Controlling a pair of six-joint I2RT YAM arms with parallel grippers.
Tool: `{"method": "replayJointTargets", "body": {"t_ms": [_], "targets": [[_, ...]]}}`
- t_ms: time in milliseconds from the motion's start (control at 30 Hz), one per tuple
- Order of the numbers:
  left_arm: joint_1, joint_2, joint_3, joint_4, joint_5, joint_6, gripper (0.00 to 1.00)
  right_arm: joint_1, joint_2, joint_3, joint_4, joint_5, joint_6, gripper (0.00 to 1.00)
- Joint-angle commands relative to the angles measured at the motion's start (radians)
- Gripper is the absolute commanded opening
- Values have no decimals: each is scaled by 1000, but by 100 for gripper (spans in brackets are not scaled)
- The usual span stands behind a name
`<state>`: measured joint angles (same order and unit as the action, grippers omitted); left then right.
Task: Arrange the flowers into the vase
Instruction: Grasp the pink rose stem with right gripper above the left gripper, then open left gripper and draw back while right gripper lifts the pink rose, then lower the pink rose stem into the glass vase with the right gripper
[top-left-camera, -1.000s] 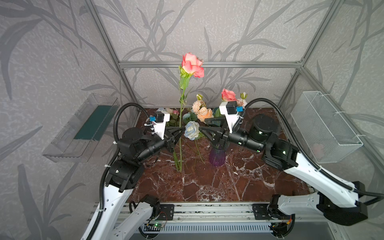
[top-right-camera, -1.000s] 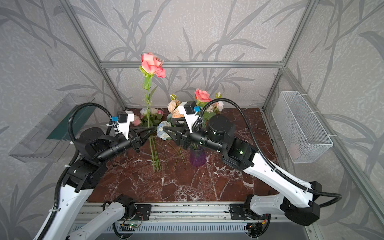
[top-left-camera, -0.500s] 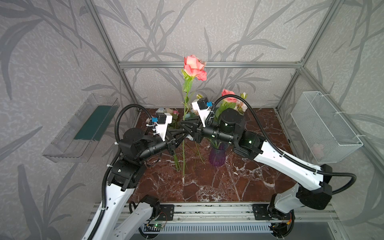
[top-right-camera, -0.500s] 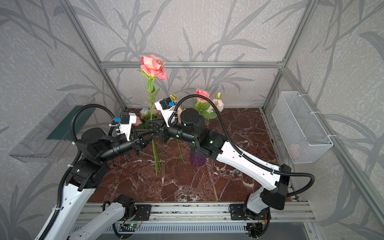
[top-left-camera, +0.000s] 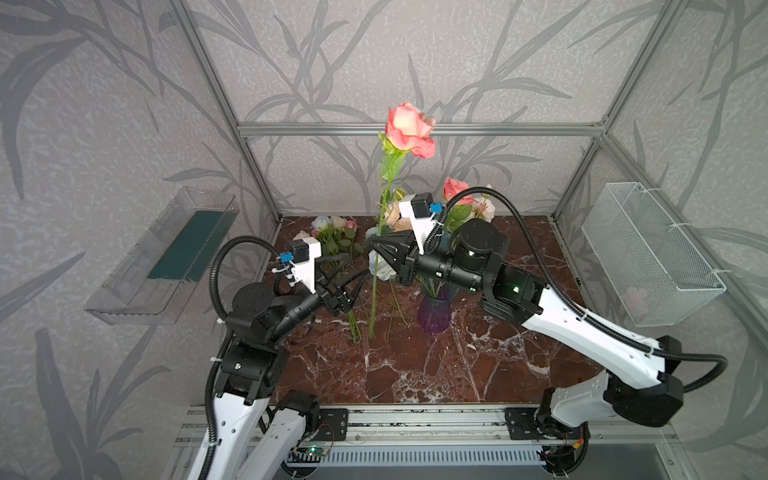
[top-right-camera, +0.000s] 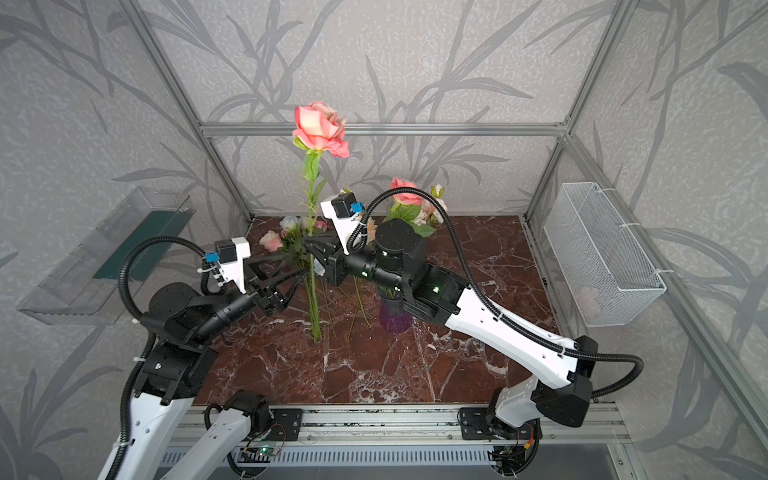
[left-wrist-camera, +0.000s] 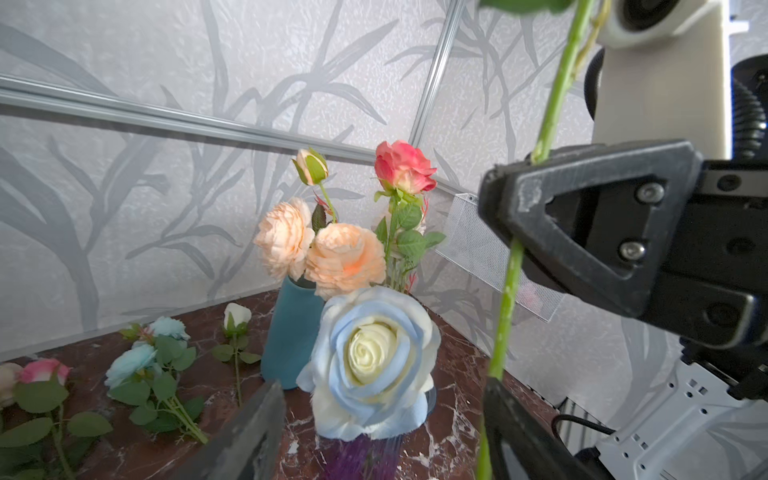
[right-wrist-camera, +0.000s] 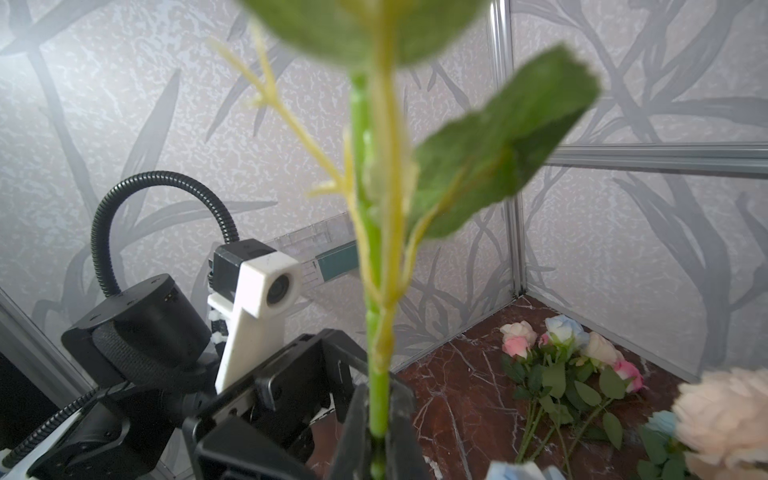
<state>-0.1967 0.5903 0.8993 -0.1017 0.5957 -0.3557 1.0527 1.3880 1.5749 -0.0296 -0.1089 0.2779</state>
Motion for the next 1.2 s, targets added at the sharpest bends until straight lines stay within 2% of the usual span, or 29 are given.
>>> {"method": "replayJointTargets", "body": {"t_ms": [0,100,167,200,300,500,800,867,967,1000,1167], "targets": [[42,-60,-49,113,-221,-52,76,6,-150,-50,-35,100,-86,0],[80,-114,-106,127,-457,-94,76,1,-234,-102,-88,211,-181,0],[99,-126,-125,128,-527,-107,76,-19,-265,-118,-110,263,-233,0],[110,-124,-128,124,-545,-115,76,-63,-272,-116,-125,267,-245,0],[139,-103,-129,130,-526,-141,76,-164,-273,-106,-140,252,-254,0],[176,-64,-130,137,-498,-160,76,-299,-198,-70,-128,204,-251,0],[197,-52,-132,141,-479,-158,76,-323,-133,-168,-89,179,-270,1],[200,-49,-131,143,-474,-157,76,-324,-143,-221,-74,188,-253,6],[205,-48,-131,136,-493,-157,76,-324,-162,-292,-65,195,-238,32],[207,-46,-132,133,-504,-157,76,-324,-164,-308,-71,198,-236,37],[209,-34,-131,128,-504,-159,76,-324,-201,-381,-69,219,-214,42]]}}
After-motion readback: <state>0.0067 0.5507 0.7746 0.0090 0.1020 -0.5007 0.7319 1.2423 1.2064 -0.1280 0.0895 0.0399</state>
